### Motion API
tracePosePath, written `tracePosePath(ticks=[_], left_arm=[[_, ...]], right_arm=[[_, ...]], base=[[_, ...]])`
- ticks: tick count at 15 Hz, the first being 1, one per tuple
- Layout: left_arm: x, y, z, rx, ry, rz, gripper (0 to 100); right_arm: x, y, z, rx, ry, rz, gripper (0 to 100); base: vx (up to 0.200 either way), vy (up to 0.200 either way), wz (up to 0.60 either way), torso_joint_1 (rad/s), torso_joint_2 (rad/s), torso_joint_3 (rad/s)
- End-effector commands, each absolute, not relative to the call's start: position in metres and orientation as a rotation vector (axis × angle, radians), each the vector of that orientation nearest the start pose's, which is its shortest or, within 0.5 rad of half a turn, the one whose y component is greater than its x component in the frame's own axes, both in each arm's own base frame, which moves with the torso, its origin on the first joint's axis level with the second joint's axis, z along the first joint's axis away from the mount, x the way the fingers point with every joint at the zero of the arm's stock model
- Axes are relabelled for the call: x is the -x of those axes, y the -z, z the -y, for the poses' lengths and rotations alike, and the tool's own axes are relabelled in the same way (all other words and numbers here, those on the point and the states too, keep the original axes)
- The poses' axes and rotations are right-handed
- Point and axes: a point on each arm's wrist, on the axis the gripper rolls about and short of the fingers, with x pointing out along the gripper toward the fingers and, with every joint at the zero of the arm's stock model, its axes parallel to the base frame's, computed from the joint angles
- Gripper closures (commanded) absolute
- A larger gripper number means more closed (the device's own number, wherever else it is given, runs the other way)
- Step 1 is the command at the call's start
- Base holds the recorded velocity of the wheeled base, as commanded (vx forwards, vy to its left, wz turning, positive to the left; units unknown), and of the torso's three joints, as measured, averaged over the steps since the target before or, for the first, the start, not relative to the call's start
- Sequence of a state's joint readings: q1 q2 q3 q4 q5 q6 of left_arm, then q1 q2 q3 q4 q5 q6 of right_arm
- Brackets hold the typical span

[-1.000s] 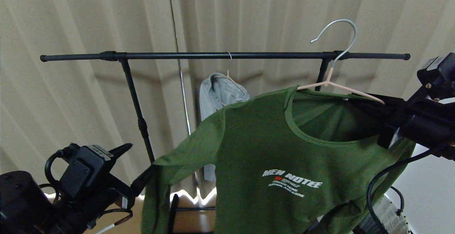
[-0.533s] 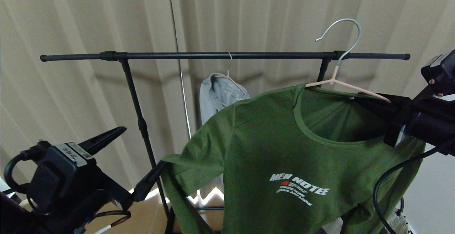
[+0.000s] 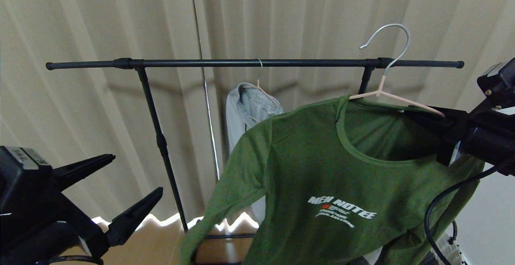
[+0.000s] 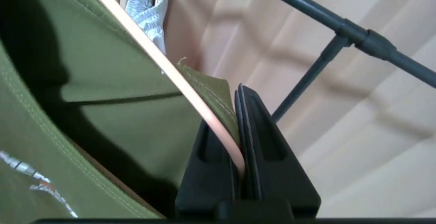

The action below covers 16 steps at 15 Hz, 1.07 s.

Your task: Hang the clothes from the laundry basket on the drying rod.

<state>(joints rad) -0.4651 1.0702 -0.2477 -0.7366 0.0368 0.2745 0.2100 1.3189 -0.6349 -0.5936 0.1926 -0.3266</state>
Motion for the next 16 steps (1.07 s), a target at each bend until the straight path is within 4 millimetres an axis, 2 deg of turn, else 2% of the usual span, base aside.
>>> tracePosePath(ticks=[1, 5, 6, 8, 11, 14, 16], left_arm=[[-0.107, -0.182, 0.048, -0.279, 0.397, -0.018, 0], [-0.101, -0.177, 0.043, -0.248, 0.39, -0.09, 0], [-0.1, -0.177, 0.04, -0.167, 0.35, -0.102, 0], [-0.095, -0.168, 0.026, -0.151, 0.199, -0.134, 0], [-0.081, -0.159, 0.012, -0.14, 0.092, -0.162, 0], [-0.057, -0.149, 0.007, -0.135, 0.068, -0.149, 0], [-0.036, -0.143, 0.003, -0.131, 0.05, -0.145, 0]], right_arm=[[-0.204, -0.227, -0.047, 0.324, -0.402, -0.063, 100], [-0.203, -0.224, -0.047, 0.327, -0.384, -0.089, 100], [-0.2, -0.219, -0.042, 0.337, -0.288, -0.142, 100], [-0.188, -0.217, -0.038, 0.348, -0.23, -0.199, 100], [-0.171, -0.212, -0.029, 0.35, -0.195, -0.25, 100], [-0.154, -0.21, -0.017, 0.354, -0.09, -0.281, 100], [-0.144, -0.198, -0.009, 0.358, -0.004, -0.337, 100]], base=[[0.0, 0.0, 0.0, 0.0, 0.0, 0.0], [0.0, 0.0, 0.0, 0.0, 0.0, 0.0], [0.0, 0.0, 0.0, 0.0, 0.0, 0.0], [0.0, 0.0, 0.0, 0.0, 0.0, 0.0], [0.0, 0.0, 0.0, 0.0, 0.0, 0.0], [0.0, 0.0, 0.0, 0.0, 0.0, 0.0], [0.0, 0.0, 0.0, 0.0, 0.0, 0.0]])
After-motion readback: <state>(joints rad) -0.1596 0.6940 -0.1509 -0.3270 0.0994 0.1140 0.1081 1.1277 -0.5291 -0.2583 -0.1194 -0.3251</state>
